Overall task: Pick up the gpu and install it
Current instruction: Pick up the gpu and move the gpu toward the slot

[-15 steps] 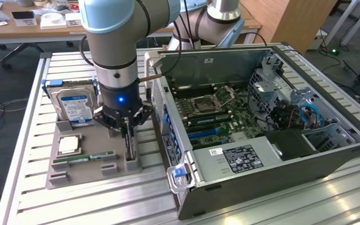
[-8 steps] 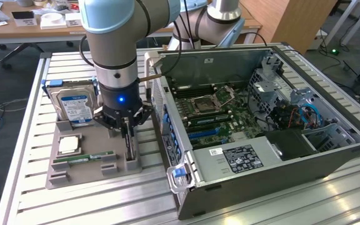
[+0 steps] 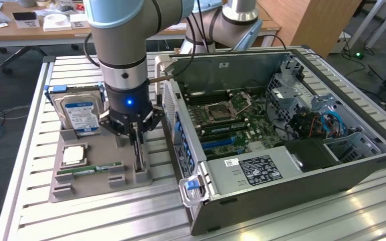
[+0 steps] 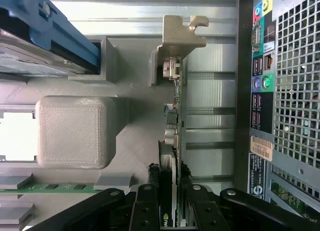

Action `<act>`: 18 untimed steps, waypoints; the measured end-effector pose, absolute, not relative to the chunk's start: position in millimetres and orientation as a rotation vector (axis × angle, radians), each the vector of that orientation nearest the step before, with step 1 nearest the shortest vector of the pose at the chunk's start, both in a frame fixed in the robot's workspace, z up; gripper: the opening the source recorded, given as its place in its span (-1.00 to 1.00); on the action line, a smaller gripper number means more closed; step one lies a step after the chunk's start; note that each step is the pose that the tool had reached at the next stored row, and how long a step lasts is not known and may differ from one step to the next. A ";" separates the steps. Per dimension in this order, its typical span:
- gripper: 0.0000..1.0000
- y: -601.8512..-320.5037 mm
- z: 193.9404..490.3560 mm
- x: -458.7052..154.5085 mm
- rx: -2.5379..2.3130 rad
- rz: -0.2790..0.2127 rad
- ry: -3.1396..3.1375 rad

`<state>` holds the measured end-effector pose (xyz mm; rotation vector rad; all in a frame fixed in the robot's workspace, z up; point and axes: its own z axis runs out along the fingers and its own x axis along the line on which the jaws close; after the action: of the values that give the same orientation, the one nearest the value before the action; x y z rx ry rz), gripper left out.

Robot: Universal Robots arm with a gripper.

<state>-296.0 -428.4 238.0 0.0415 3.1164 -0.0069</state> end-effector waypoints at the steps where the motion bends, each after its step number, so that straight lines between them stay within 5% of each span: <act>1: -0.47 -428.5 240.8 -296.0 0.041 -0.007 3.117; 18: -0.47 -428.5 304.1 -296.0 0.041 -0.007 3.116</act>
<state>-296.0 -428.5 304.1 0.0413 3.1165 -0.0069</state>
